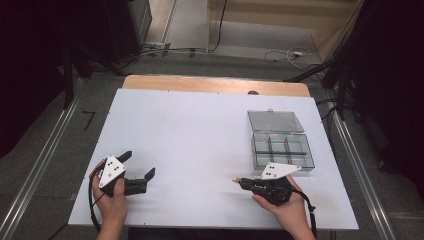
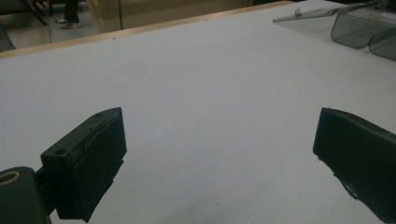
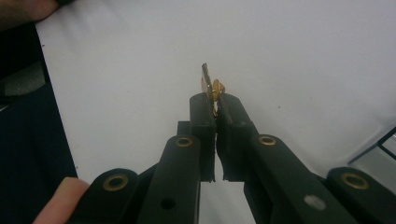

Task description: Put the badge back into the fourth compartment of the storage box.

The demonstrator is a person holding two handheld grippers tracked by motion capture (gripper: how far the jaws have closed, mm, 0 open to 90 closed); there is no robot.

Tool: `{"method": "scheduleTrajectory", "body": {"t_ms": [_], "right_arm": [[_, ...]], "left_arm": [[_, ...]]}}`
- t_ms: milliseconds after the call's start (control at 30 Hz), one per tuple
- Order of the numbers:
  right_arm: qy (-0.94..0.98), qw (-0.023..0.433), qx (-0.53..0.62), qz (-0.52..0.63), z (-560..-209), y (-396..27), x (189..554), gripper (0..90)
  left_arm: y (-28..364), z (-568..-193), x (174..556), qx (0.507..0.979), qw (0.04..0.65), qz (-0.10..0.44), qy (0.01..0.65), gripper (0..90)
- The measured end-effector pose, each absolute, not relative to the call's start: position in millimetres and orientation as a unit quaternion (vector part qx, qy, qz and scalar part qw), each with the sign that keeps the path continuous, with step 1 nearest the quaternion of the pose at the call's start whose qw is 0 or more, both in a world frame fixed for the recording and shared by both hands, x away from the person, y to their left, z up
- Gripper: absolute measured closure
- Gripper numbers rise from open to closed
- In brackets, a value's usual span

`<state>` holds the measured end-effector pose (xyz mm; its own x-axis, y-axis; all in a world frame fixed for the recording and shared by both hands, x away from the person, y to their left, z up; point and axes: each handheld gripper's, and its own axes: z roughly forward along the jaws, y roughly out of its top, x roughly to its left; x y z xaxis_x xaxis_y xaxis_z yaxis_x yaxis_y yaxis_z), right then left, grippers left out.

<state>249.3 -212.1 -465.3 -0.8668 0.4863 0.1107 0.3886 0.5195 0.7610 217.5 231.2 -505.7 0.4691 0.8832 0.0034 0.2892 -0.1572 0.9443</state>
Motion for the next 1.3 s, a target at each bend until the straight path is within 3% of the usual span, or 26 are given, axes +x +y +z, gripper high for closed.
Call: {"method": "scheduleTrajectory", "body": {"t_ms": [1300], "right_arm": [[0.85, 0.082, 0.278, 0.439, -449.0, -237.6, 256.4, 83.6]], "left_arm": [[230.7, -505.7, 217.1, 0.699, 0.495, 0.3, 0.419, 3.4]]}}
